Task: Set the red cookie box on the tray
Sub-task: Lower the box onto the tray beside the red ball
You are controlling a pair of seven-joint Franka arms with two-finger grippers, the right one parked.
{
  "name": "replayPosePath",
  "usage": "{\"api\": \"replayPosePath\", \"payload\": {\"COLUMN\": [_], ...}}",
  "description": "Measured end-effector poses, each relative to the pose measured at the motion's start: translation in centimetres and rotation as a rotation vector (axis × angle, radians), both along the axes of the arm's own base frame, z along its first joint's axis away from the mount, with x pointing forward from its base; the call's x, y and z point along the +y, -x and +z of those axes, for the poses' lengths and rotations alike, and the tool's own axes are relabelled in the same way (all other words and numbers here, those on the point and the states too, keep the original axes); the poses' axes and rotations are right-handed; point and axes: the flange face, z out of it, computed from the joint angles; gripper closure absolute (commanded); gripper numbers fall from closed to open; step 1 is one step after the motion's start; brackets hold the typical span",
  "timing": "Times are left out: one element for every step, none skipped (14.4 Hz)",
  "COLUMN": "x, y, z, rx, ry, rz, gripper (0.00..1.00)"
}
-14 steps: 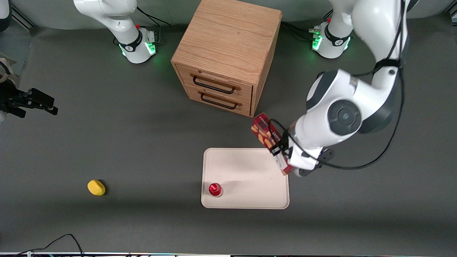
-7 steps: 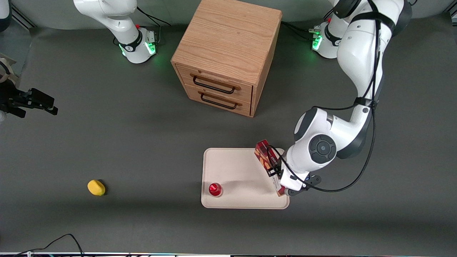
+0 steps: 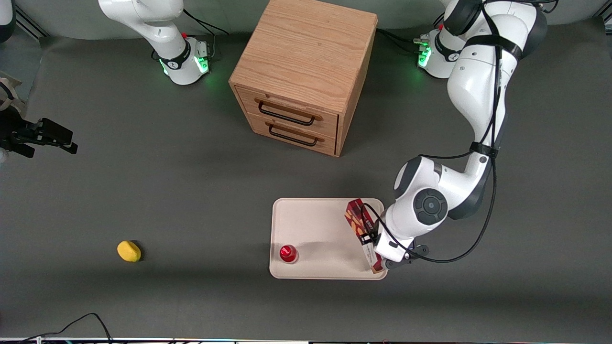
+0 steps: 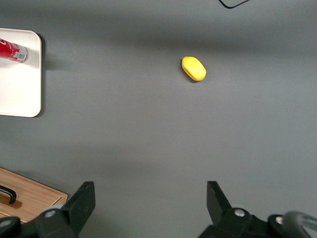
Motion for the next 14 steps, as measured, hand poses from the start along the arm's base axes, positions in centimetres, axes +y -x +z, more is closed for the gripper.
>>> {"api": "replayPosePath", "payload": {"x": [0.2, 0.3, 0.4, 0.3, 0.3, 0.3, 0.2, 0.1, 0.0, -0.1, -0.2, -0.3, -0.3, -0.3], "y": [-0.1, -0.1, -0.1, -0.1, -0.1, -0.1, -0.1, -0.1, -0.1, -0.1, 0.0, 0.0, 0.0, 0.0], "z": [-0.4, -0.7, -0.8, -0.8, -0.9, -0.9, -1.1, -1.2, -1.6, -2.1, -2.5, -2.7, -2.7, -2.7], "rx": [0.001, 0.003, 0.003, 0.003, 0.004, 0.004, 0.004, 0.0, -0.004, -0.007, -0.012, -0.018, -0.019, -0.019], "ry": [-0.003, -0.005, -0.006, -0.006, -0.006, -0.006, -0.005, -0.003, 0.0, 0.003, 0.006, 0.009, 0.01, 0.01], "rz": [-0.008, -0.014, -0.016, -0.016, -0.016, -0.017, -0.017, -0.017, -0.017, -0.017, -0.016, -0.016, -0.016, -0.016], "gripper": [1.0, 1.0, 1.0, 1.0, 1.0, 1.0, 1.0, 1.0, 1.0, 1.0, 1.0, 0.87, 0.67, 0.42]}}
